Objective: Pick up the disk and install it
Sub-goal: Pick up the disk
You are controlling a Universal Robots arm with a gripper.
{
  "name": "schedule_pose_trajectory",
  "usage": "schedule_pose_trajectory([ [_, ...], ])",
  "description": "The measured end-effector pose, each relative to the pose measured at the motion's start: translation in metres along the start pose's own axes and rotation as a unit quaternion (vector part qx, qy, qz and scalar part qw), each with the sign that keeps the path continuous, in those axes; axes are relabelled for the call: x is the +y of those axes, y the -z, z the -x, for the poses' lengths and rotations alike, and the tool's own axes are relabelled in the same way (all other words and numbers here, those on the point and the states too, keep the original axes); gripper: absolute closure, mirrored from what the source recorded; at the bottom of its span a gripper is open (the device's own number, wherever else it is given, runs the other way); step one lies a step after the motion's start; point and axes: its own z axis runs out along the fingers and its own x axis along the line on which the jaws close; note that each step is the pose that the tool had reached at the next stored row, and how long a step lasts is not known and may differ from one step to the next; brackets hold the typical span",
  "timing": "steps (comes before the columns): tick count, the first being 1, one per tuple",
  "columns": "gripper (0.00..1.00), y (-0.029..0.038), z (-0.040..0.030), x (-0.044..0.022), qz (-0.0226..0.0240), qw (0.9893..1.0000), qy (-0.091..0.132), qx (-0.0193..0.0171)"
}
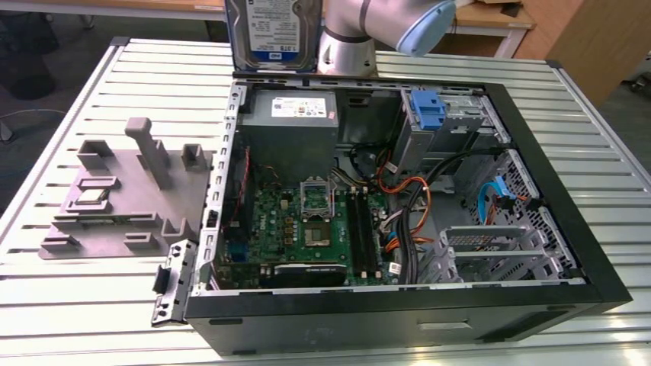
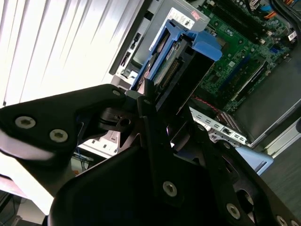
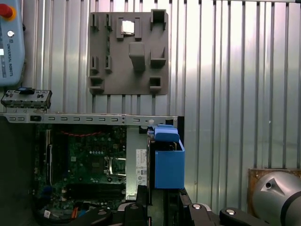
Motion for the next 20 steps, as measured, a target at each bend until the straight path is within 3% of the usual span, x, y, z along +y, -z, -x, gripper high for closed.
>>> schedule_pose_trajectory([
  [8,0.65,-0.0018,-0.0022,-0.0019,-0.0001,1.0,0.0,-0.0001],
  [20,0.65,-0.0063,-0.0074,-0.0103,-0.0001,1.0,0.0,0.0],
])
